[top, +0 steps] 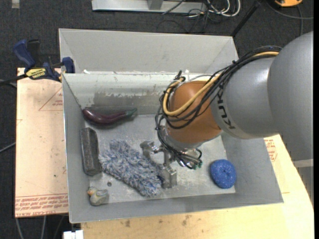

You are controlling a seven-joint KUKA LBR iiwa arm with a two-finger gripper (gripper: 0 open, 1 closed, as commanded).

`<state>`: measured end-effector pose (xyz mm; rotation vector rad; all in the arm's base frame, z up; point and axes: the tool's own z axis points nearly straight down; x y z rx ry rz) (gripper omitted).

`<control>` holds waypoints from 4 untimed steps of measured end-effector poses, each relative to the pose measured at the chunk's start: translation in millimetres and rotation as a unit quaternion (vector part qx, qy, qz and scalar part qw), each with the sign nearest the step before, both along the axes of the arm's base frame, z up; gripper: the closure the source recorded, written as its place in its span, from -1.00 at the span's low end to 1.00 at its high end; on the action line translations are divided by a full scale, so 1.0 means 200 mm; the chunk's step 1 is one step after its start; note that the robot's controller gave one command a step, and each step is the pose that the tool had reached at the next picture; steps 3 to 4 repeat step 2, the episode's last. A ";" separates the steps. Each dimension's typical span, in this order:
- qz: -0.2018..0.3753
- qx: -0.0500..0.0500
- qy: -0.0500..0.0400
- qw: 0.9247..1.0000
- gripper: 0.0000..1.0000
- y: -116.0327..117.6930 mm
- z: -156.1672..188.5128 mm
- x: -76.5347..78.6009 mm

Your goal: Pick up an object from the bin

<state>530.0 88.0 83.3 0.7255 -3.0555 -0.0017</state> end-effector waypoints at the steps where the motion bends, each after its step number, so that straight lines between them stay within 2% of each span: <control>1: -0.081 0.000 -0.001 0.997 1.00 0.08 0.04 0.06; 4: -0.081 0.000 -0.001 0.997 1.00 0.08 0.04 0.06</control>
Offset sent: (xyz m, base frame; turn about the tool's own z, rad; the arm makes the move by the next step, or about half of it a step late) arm 0.0000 0.0000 0.0000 0.0000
